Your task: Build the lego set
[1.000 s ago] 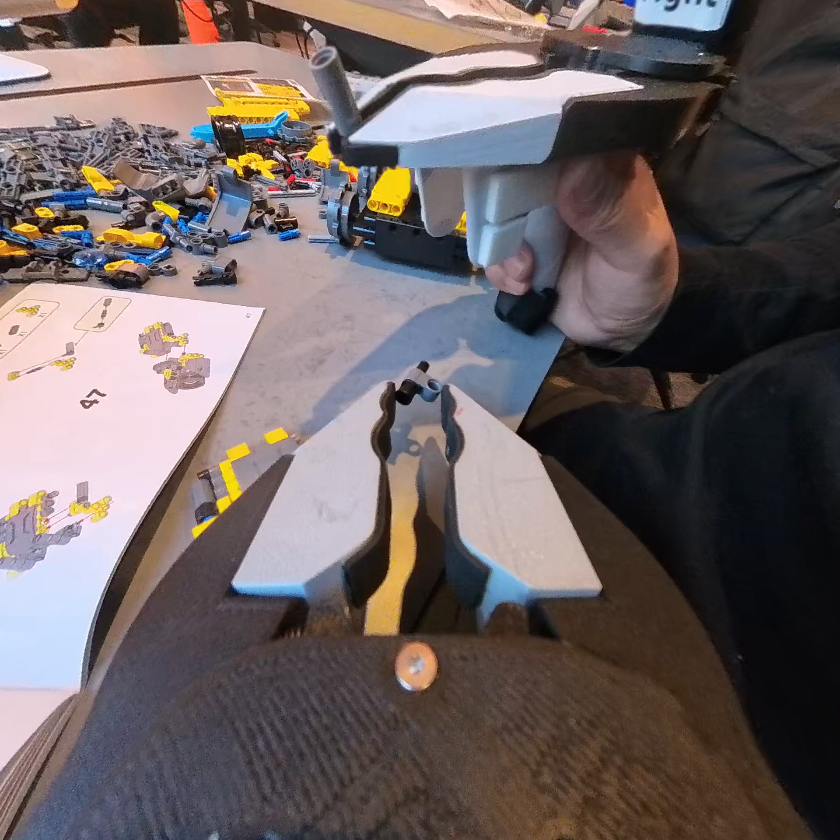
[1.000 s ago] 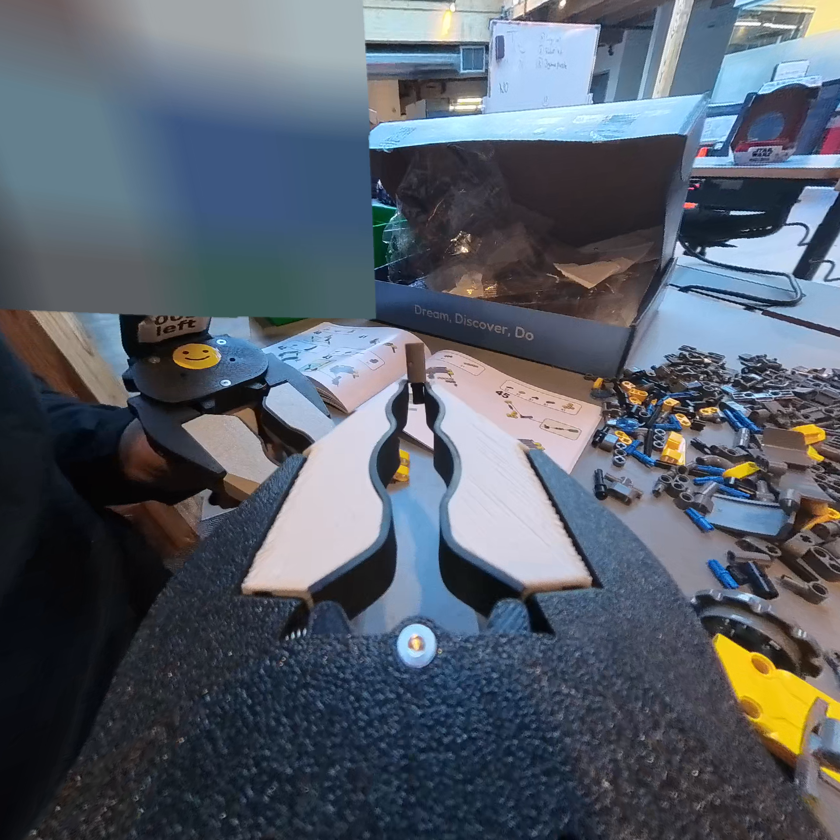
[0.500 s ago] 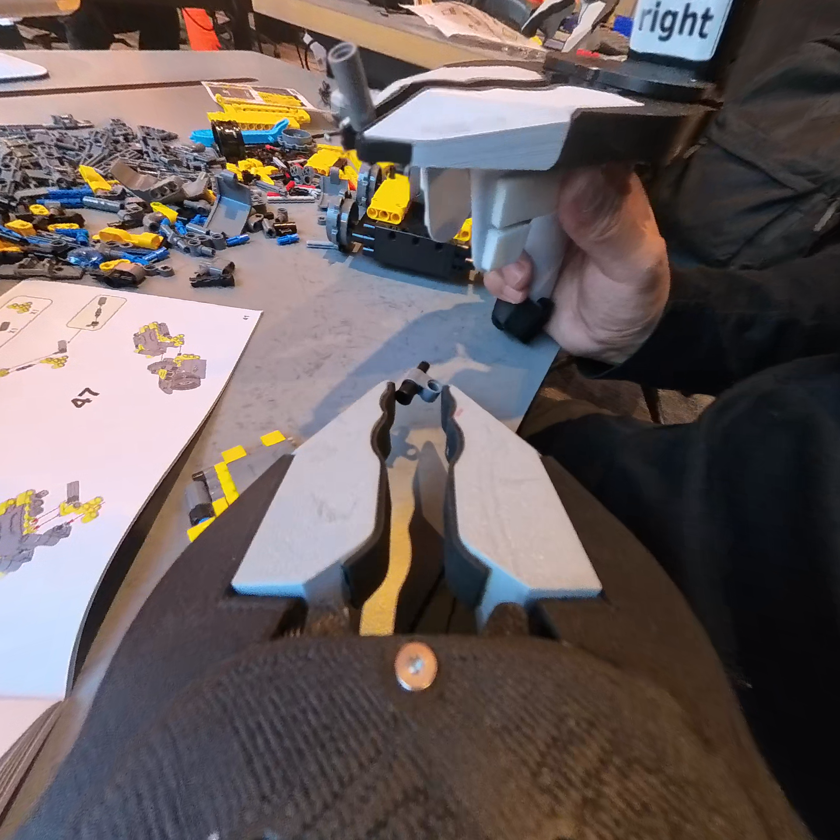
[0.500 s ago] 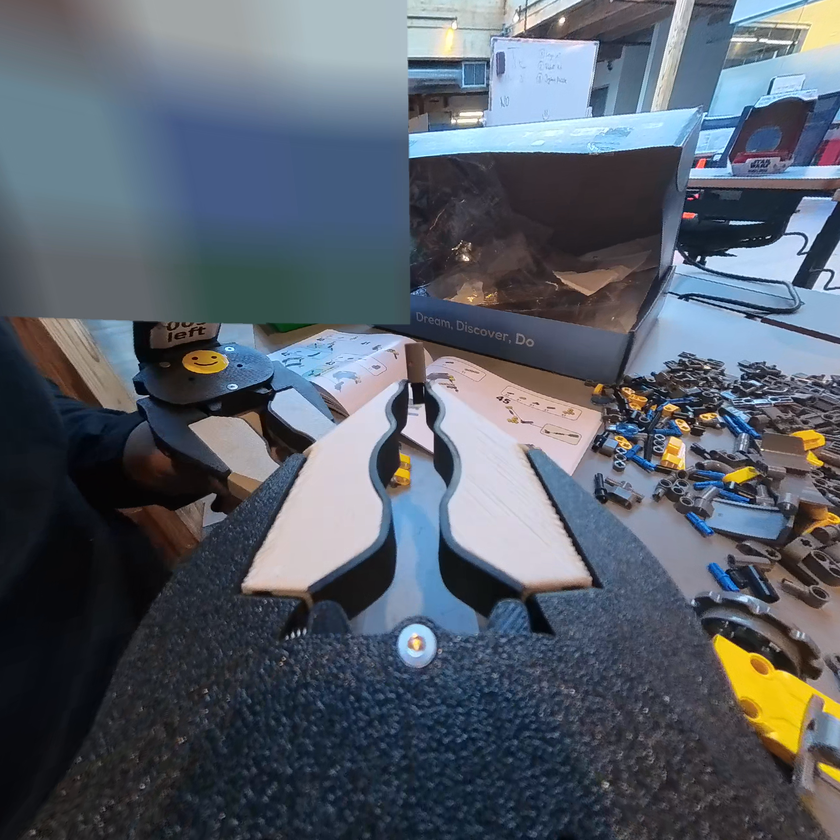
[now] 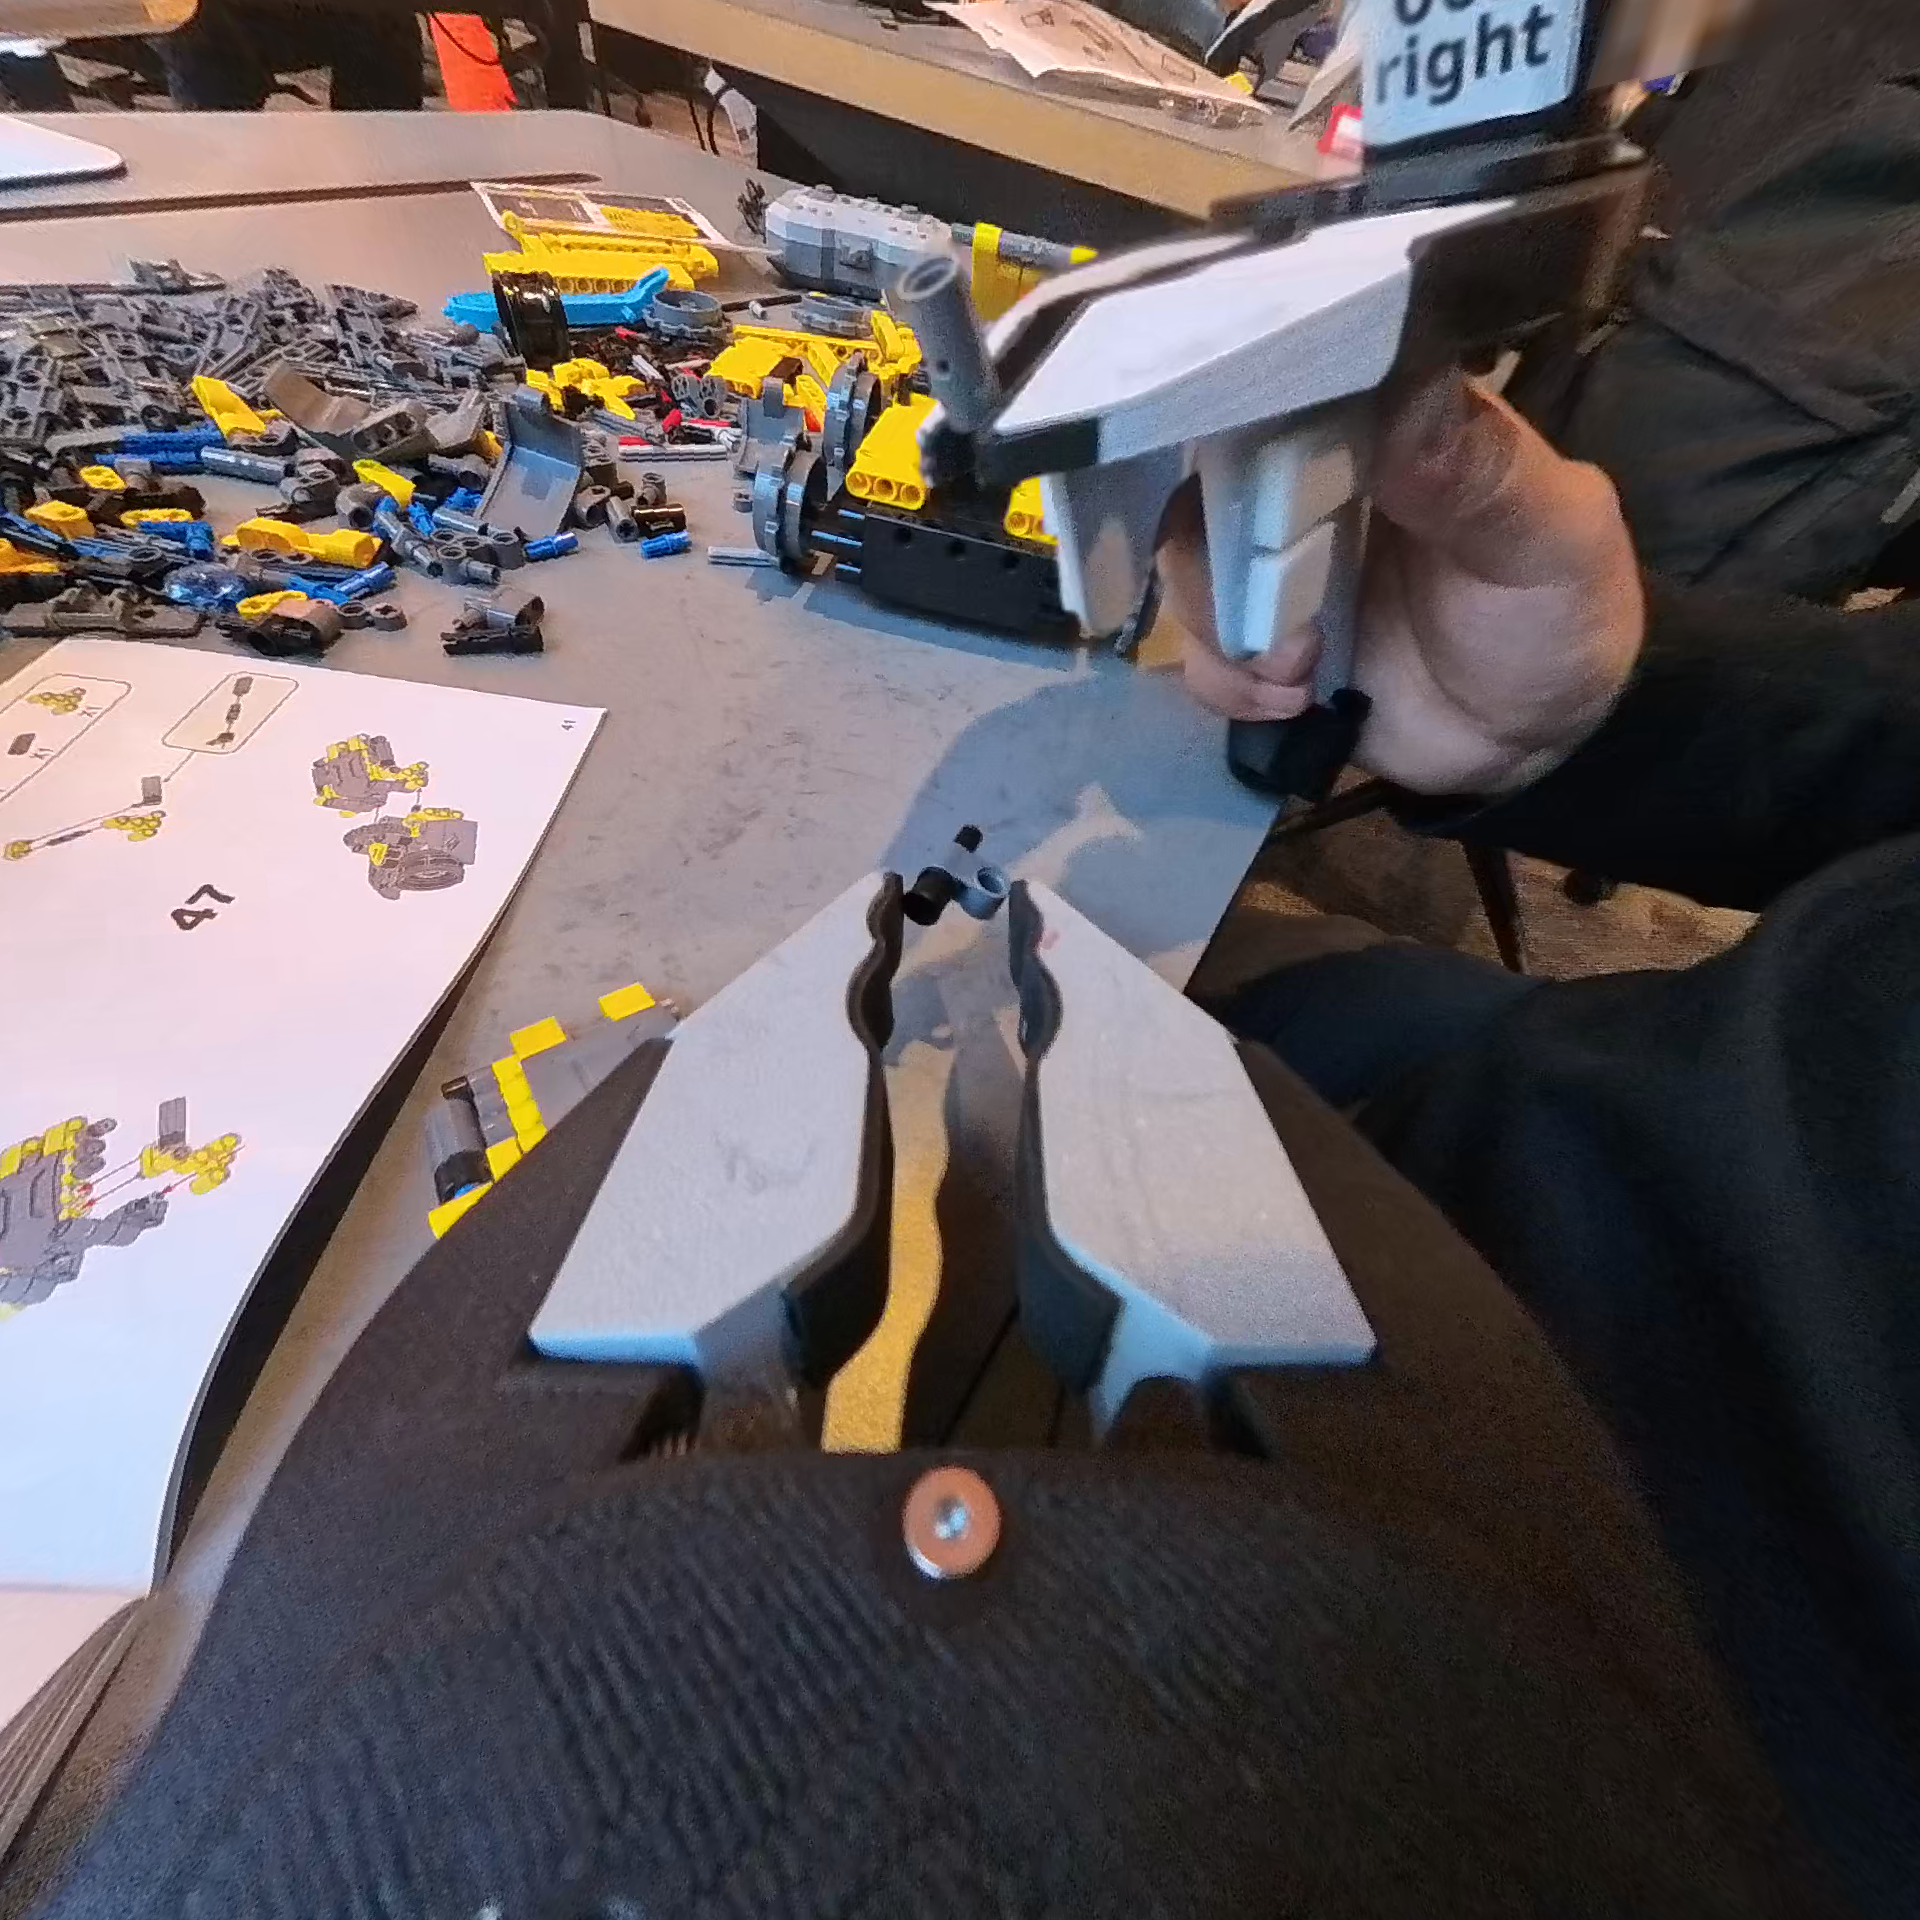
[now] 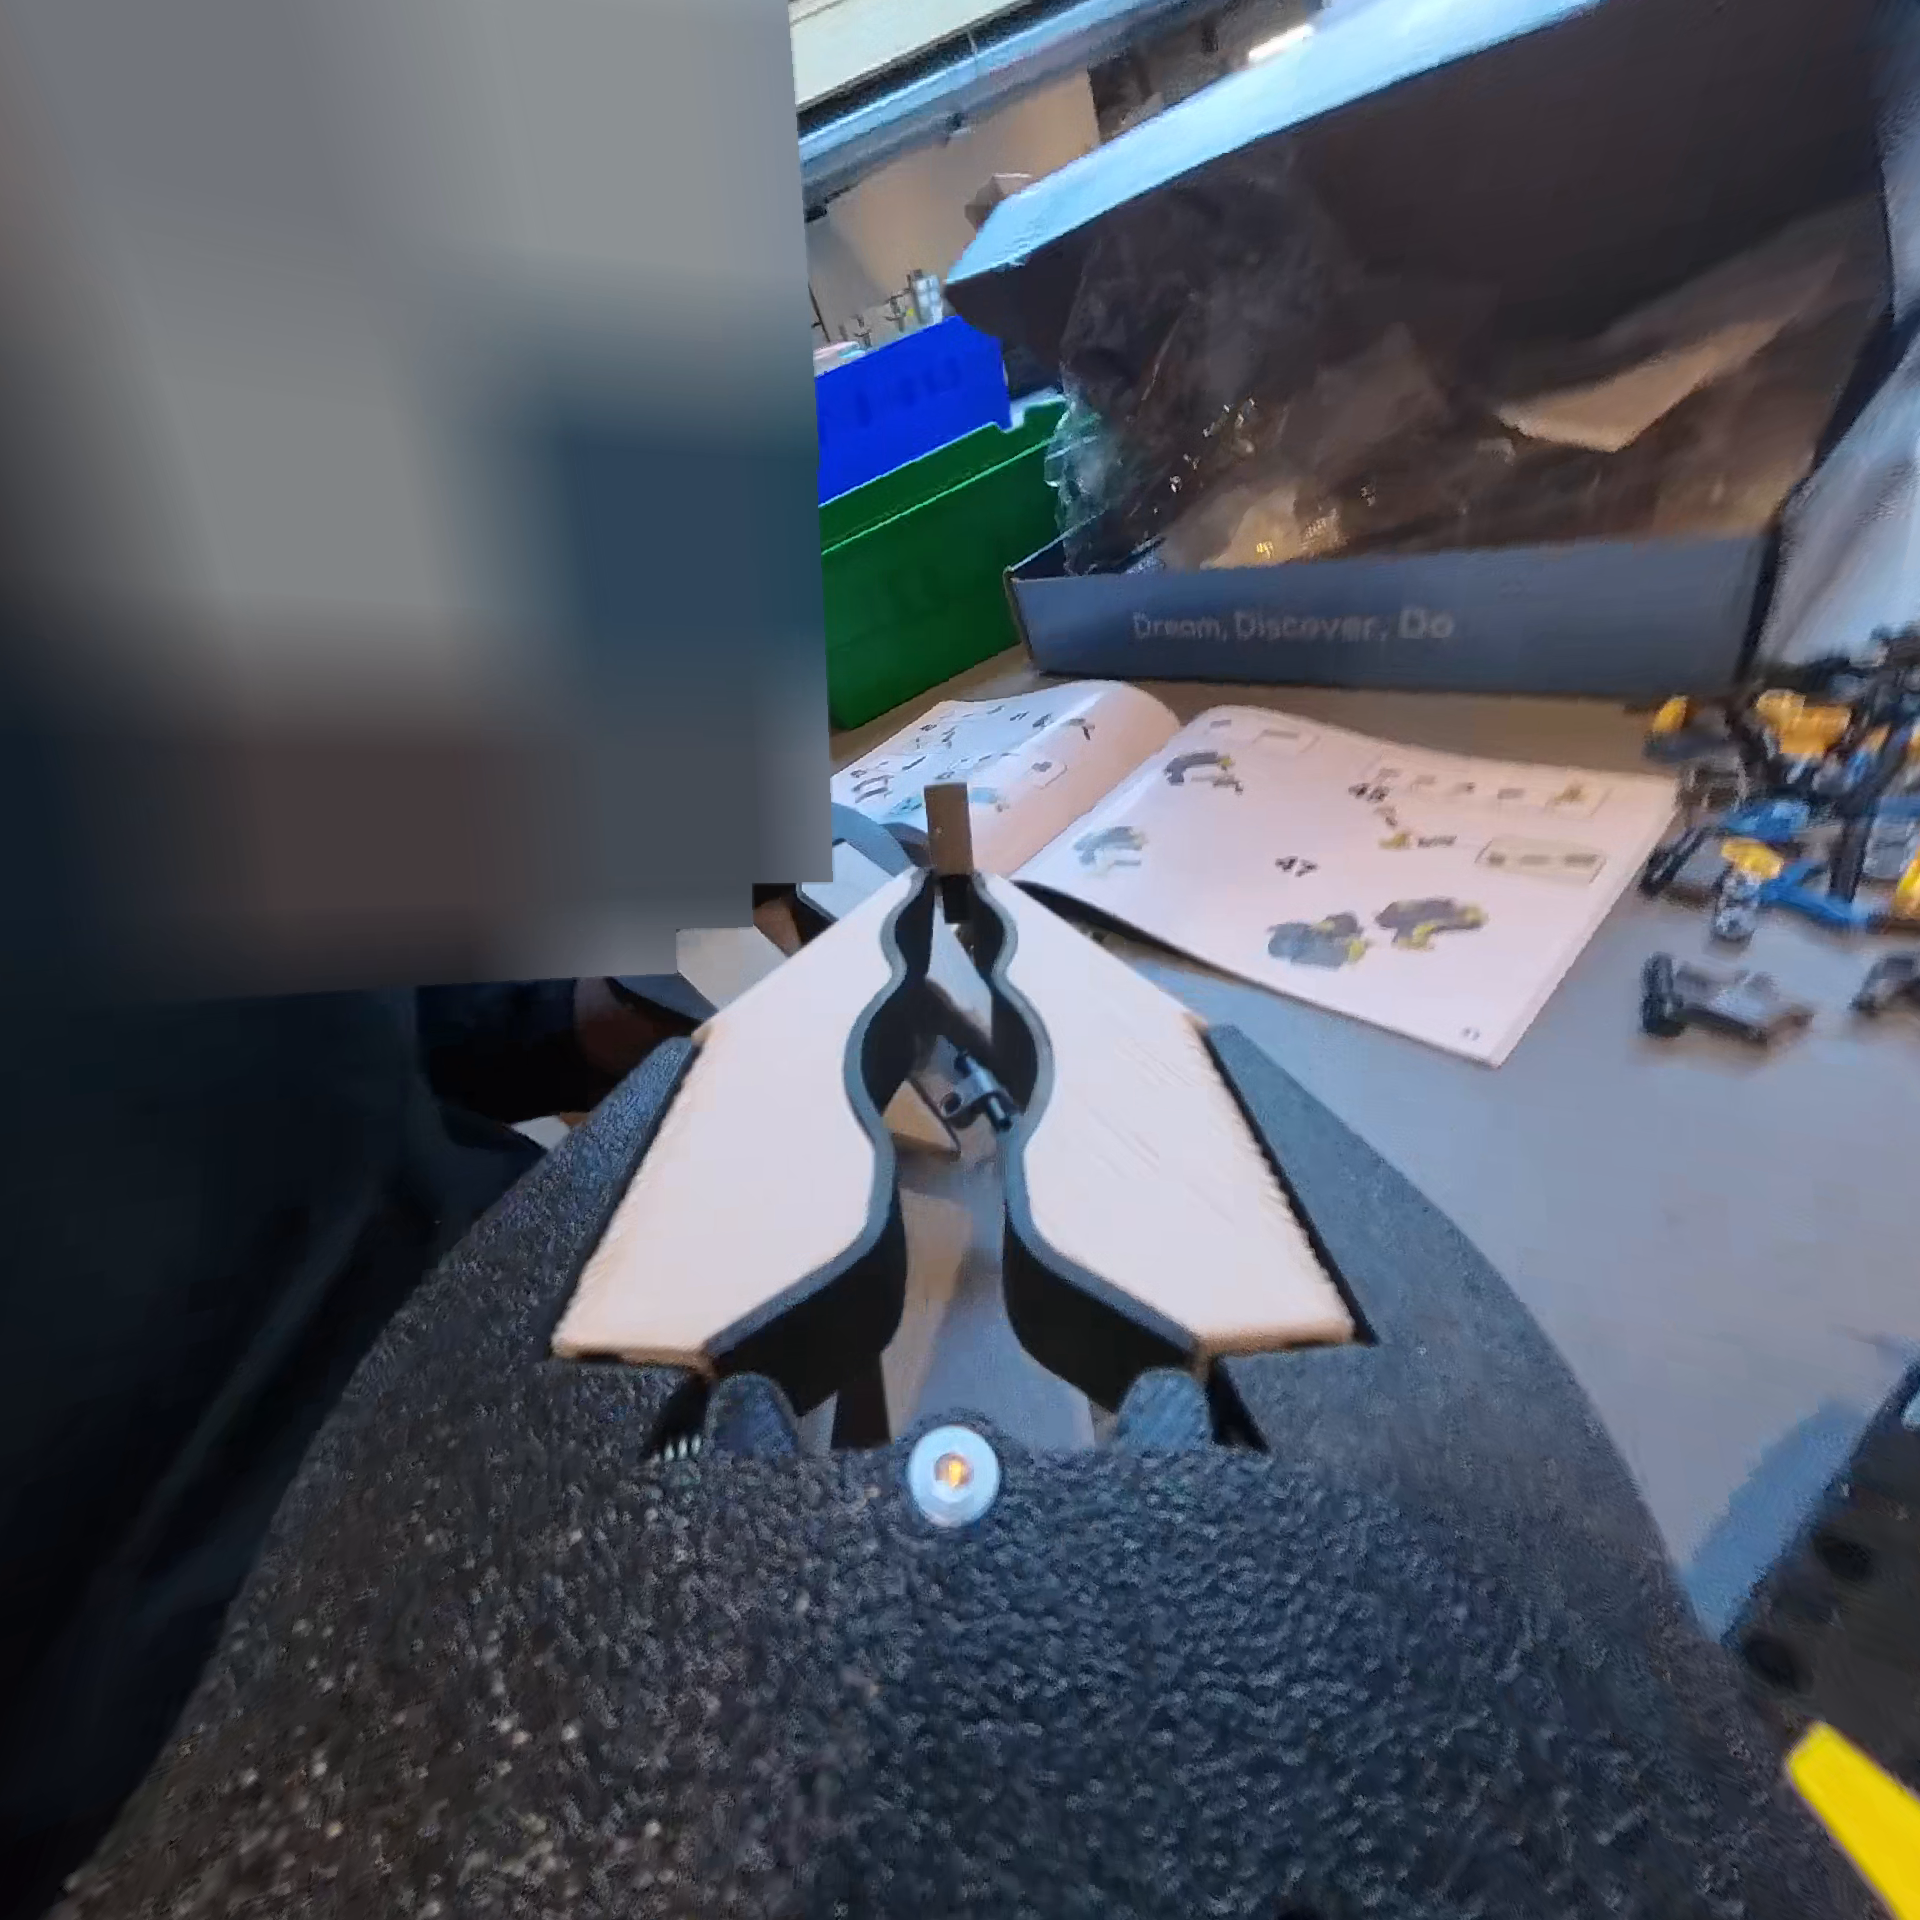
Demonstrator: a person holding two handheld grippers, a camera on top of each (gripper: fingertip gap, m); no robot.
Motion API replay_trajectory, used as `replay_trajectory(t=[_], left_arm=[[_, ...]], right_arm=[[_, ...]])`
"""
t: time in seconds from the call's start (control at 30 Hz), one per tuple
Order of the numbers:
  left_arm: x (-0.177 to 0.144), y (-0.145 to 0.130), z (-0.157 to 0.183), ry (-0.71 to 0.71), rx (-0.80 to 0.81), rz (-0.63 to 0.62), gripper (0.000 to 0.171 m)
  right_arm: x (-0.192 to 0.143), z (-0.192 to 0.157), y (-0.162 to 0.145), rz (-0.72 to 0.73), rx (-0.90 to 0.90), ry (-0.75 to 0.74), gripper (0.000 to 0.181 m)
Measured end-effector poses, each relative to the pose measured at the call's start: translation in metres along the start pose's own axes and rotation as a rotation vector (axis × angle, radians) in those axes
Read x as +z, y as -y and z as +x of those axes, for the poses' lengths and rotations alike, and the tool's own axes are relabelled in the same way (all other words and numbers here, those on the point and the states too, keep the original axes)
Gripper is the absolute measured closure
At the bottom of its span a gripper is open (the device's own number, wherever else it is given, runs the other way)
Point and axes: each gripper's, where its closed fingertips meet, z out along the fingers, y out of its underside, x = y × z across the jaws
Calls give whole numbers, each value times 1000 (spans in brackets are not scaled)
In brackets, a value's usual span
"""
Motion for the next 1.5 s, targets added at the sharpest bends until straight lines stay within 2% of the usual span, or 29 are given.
replay_trajectory(t=[0.2,0.4,0.6,0.8,0.97,1.17,1.33,1.5], left_arm=[[-2,-2,0,4,7,-16,147],[-4,-6,-2,50,75,-66,139],[-12,6,-1,131,214,-69,143],[-10,-3,-4,154,251,-166,144],[-15,6,3,131,228,-149,147],[-10,27,32,-18,146,-69,143],[-18,46,35,45,325,3,136],[-19,44,33,174,583,-25,136]], right_arm=[[-17,4,-7,31,196,24,176],[-19,2,-9,23,174,2,176],[-20,-1,-13,2,172,12,175],[-21,-3,-22,-43,177,25,176],[-21,-12,-24,-52,170,55,176],[-9,-31,-24,-21,284,187,176],[-7,-41,-20,25,415,291,176],[-6,-45,-21,24,539,366,176]])
